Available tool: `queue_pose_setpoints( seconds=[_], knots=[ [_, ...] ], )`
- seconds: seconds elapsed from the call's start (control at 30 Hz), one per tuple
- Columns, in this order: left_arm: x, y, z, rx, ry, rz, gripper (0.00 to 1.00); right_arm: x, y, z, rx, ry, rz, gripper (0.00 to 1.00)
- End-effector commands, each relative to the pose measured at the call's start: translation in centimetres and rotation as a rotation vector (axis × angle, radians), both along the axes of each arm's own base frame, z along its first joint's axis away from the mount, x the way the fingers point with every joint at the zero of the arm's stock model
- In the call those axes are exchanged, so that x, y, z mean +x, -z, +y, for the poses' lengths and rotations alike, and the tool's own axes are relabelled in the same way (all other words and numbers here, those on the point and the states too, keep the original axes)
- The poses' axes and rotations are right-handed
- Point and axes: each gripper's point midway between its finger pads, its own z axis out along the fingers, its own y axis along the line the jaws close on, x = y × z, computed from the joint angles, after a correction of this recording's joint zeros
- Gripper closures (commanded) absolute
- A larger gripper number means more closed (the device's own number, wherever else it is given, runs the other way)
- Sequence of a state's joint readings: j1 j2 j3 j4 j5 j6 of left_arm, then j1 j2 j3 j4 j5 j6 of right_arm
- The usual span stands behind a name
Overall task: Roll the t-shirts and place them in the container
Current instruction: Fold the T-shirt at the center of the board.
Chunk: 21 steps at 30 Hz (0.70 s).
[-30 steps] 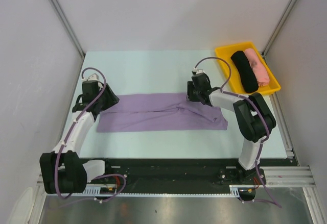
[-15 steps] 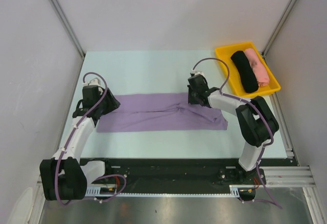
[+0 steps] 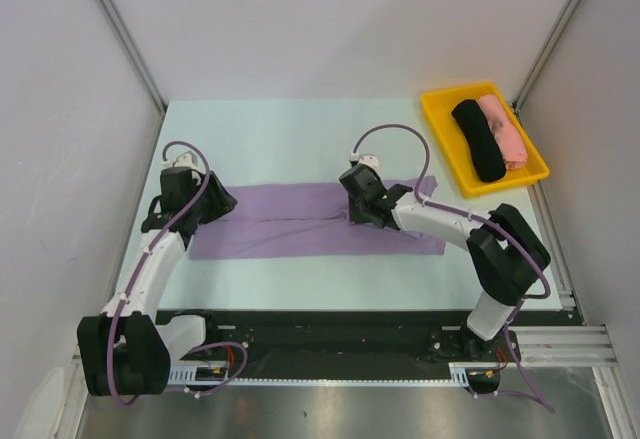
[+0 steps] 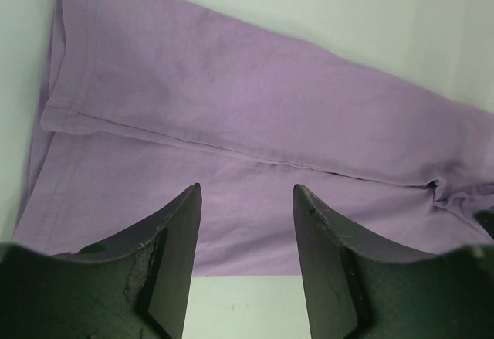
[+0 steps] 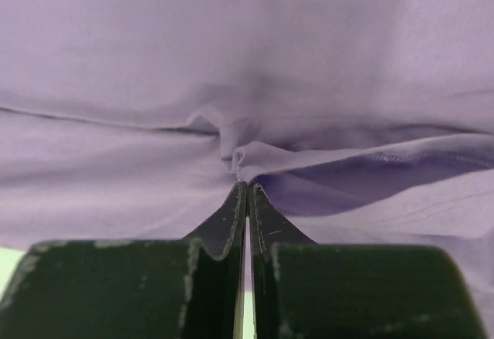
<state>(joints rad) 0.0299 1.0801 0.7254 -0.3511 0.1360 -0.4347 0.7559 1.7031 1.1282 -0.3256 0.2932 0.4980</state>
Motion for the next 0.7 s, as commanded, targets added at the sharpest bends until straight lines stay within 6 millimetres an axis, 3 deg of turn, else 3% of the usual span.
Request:
queue_pose_setpoints(
  seconds=[0.0, 0.13, 0.4, 0.5, 0.53, 0.67],
  knots=[
    [0.3, -1.1, -0.7, -0.004, 0.046, -0.056, 0.44, -1.3, -1.3, 0.6, 0.013, 0.038, -0.023, 0.96],
    [0.3, -1.1, -0.8, -0.009, 0.052, -0.057, 0.44, -3.4, 0.3, 0.9, 0.002, 0.027, 0.005, 0.95],
    [0.1, -0.9, -1.0, -0.014, 0.058, -0.053, 0.44, -5.8, 1.2, 1.2, 0.044, 0.016, 0.000, 0.93],
    [0.1, -0.8, -1.1, -0.012, 0.061, -0.050, 0.44, -6.3, 0.7, 1.2, 0.081, 0.015, -0.025, 0.91],
    [0.0, -0.8, -1.1, -0.010, 0.063, -0.049, 0.44, -6.1, -0.4, 1.4, 0.119, 0.019, -0.053, 0.90],
    [-0.1, -0.7, -1.2, -0.005, 0.064, -0.045, 0.44, -6.0, -1.9, 1.9, 0.189, -0.004, -0.081, 0.76]
  ],
)
